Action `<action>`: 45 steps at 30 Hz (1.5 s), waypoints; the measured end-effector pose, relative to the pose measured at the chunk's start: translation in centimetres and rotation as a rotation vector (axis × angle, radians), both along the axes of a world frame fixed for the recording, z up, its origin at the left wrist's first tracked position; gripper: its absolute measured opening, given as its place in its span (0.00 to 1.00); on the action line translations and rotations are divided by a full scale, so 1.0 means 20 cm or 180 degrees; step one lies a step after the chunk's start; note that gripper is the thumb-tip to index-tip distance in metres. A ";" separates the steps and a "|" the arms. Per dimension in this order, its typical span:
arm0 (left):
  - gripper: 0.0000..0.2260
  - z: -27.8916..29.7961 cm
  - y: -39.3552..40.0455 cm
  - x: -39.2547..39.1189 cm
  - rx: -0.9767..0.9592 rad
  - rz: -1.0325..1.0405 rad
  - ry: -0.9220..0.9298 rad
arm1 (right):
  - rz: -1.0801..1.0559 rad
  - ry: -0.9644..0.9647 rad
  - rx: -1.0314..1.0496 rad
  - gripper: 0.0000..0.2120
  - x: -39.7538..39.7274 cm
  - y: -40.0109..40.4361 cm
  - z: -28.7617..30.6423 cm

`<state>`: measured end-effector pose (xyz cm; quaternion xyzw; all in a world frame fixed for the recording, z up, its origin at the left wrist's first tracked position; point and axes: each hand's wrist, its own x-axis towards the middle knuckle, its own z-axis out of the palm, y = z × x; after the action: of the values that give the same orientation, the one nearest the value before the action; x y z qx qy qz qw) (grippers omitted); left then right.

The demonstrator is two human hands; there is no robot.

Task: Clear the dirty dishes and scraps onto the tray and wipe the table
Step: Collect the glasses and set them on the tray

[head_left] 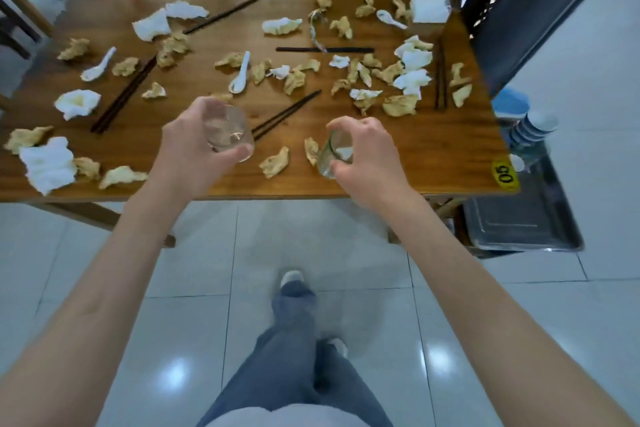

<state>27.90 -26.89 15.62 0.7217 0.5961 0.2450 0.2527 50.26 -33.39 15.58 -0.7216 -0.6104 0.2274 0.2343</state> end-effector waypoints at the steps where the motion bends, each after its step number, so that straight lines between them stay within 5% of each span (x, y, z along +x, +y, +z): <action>1: 0.28 0.00 -0.01 0.08 -0.0002 -0.0025 0.0010 | -0.0050 -0.0010 0.0021 0.23 0.06 -0.01 -0.01; 28: 0.26 -0.29 0.28 2.52 -0.0632 -0.0823 -0.0307 | -0.1070 0.0093 -0.0447 0.24 2.33 0.13 -0.20; 39: 0.28 -0.72 -0.02 3.57 -0.0814 -0.0127 -0.0380 | -0.0577 0.0148 -0.0834 0.32 3.28 0.02 -0.64; 45: 0.28 -1.10 -0.07 3.91 -0.1053 0.0123 -0.0366 | -0.0458 0.0352 -0.0917 0.26 3.53 0.01 -1.01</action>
<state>106.15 -28.26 -6.38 0.6434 0.6267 0.1893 0.3969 120.76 -33.11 -4.65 -0.7760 -0.5044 0.3345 0.1773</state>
